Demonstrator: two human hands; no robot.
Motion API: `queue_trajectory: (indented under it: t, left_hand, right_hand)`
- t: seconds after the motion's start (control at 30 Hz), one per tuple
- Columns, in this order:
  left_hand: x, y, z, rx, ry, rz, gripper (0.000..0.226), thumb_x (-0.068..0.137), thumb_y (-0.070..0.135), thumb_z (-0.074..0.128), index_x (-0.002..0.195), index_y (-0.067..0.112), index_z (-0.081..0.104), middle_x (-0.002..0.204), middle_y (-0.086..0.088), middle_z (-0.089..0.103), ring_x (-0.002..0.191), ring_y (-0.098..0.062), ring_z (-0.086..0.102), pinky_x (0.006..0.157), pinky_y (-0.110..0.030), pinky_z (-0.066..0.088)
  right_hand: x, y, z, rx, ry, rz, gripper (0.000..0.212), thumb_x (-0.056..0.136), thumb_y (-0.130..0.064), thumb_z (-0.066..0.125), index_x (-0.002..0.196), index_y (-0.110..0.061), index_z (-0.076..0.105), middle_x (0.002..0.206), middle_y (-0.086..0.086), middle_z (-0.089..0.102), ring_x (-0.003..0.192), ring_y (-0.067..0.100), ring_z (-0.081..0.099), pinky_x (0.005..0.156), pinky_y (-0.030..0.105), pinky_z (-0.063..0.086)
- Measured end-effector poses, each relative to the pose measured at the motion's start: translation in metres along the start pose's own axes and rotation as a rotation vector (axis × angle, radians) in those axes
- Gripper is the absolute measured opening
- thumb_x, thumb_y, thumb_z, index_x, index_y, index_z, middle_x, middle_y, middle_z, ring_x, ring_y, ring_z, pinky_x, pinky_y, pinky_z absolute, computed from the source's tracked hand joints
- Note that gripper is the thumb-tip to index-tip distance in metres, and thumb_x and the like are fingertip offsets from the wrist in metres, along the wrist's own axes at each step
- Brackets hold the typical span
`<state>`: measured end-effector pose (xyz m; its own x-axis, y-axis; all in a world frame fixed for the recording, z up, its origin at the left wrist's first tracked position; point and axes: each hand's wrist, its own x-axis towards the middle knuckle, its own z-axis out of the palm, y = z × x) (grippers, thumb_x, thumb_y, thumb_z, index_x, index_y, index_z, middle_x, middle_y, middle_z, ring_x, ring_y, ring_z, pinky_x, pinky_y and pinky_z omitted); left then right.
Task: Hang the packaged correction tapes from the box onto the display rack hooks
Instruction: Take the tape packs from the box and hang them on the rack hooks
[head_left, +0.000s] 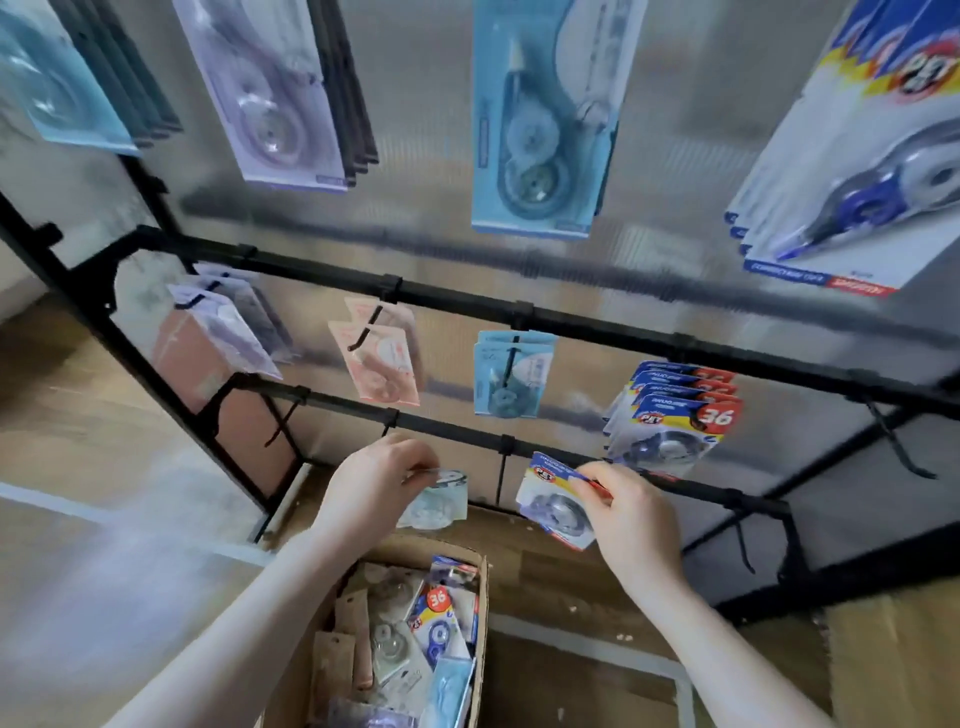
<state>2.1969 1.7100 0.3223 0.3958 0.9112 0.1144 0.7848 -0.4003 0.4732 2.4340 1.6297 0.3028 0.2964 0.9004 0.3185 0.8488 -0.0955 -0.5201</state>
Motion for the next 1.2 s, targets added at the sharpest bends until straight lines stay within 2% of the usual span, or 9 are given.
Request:
queue_trajectory:
  t: [0.1, 0.23, 0.3, 0.4, 0.53, 0.6, 0.73, 1.07, 1.2]
  left_hand:
    - [0.006, 0.036, -0.028, 0.001, -0.011, 0.060, 0.007, 0.085, 0.024, 0.065, 0.089, 0.019, 0.068, 0.081, 0.013, 0.052, 0.078, -0.011, 0.054, 0.063, -0.021, 0.037]
    - [0.016, 0.078, -0.059, 0.010, -0.018, 0.118, 0.009, 0.085, 0.025, 0.065, 0.090, 0.019, 0.069, 0.088, 0.010, 0.062, 0.074, -0.004, 0.049, 0.059, -0.014, 0.035]
    - [0.022, 0.098, -0.075, 0.006, -0.013, 0.148, 0.008, 0.084, 0.023, 0.067, 0.090, 0.018, 0.069, 0.089, 0.008, 0.063, 0.073, -0.005, 0.050, 0.057, -0.010, 0.034]
    - [0.032, 0.127, -0.097, -0.002, -0.020, 0.166, 0.007, 0.083, 0.022, 0.068, 0.089, 0.019, 0.070, 0.092, 0.006, 0.065, 0.079, -0.013, 0.060, 0.062, -0.025, 0.047]
    - [0.042, 0.162, -0.123, 0.043, -0.012, 0.219, 0.012, 0.085, 0.025, 0.065, 0.095, 0.020, 0.070, 0.098, 0.007, 0.064, 0.085, -0.016, 0.062, 0.063, -0.024, 0.040]
    - [0.045, 0.176, -0.136, 0.048, -0.013, 0.225, 0.014, 0.087, 0.028, 0.062, 0.097, 0.021, 0.069, 0.099, 0.008, 0.062, 0.087, -0.015, 0.061, 0.065, -0.024, 0.041]
    - [0.047, 0.202, -0.163, 0.045, -0.015, 0.272, 0.012, 0.086, 0.028, 0.063, 0.095, 0.021, 0.068, 0.094, 0.010, 0.062, 0.085, -0.013, 0.061, 0.069, -0.023, 0.045]
    - [0.056, 0.264, -0.254, 0.073, 0.061, 0.409, 0.013, 0.084, 0.030, 0.064, 0.094, 0.023, 0.069, 0.089, 0.012, 0.061, 0.080, -0.010, 0.059, 0.067, -0.021, 0.044]
    - [0.060, 0.283, -0.288, 0.093, 0.099, 0.455, 0.012, 0.083, 0.030, 0.067, 0.092, 0.022, 0.069, 0.085, 0.013, 0.059, 0.080, -0.009, 0.059, 0.062, -0.015, 0.037]
  right_hand:
    - [0.005, -0.004, -0.043, 0.012, 0.039, -0.006, 0.005, 0.078, -0.010, 0.074, 0.080, -0.011, 0.069, 0.074, 0.000, 0.068, 0.062, 0.019, 0.063, 0.044, 0.028, 0.043]
    - [0.011, -0.003, -0.095, -0.028, 0.102, -0.015, 0.011, 0.072, -0.010, 0.078, 0.078, -0.011, 0.070, 0.070, -0.001, 0.068, 0.055, 0.016, 0.062, 0.043, 0.011, 0.031]
    - [0.014, -0.002, -0.118, -0.041, 0.139, -0.012, 0.015, 0.068, -0.007, 0.081, 0.078, -0.011, 0.070, 0.069, -0.002, 0.068, 0.053, 0.016, 0.062, 0.043, 0.014, 0.035]
    - [0.019, -0.001, -0.149, -0.043, 0.176, -0.003, 0.018, 0.066, -0.005, 0.082, 0.078, -0.013, 0.071, 0.068, -0.003, 0.067, 0.053, 0.017, 0.062, 0.042, 0.020, 0.042]
    - [0.029, -0.003, -0.185, -0.053, 0.219, 0.013, 0.015, 0.069, -0.006, 0.081, 0.078, -0.011, 0.071, 0.071, 0.000, 0.069, 0.056, 0.021, 0.064, 0.044, 0.029, 0.047]
    - [0.032, -0.007, -0.202, -0.067, 0.243, 0.028, 0.015, 0.068, -0.008, 0.082, 0.079, -0.012, 0.072, 0.073, -0.001, 0.070, 0.056, 0.019, 0.065, 0.046, 0.024, 0.045]
    - [0.039, -0.020, -0.240, -0.089, 0.291, 0.020, 0.020, 0.062, -0.005, 0.085, 0.072, -0.015, 0.071, 0.065, -0.004, 0.067, 0.051, 0.015, 0.060, 0.043, 0.012, 0.024]
    - [0.068, -0.056, -0.330, -0.003, 0.276, -0.016, 0.003, 0.079, -0.012, 0.073, 0.081, -0.015, 0.071, 0.070, -0.009, 0.066, 0.061, 0.014, 0.060, 0.052, 0.024, 0.040]
    - [0.076, -0.074, -0.362, -0.043, 0.292, -0.040, 0.003, 0.081, -0.018, 0.072, 0.083, -0.019, 0.072, 0.068, -0.007, 0.067, 0.054, 0.010, 0.054, 0.045, 0.022, 0.035]
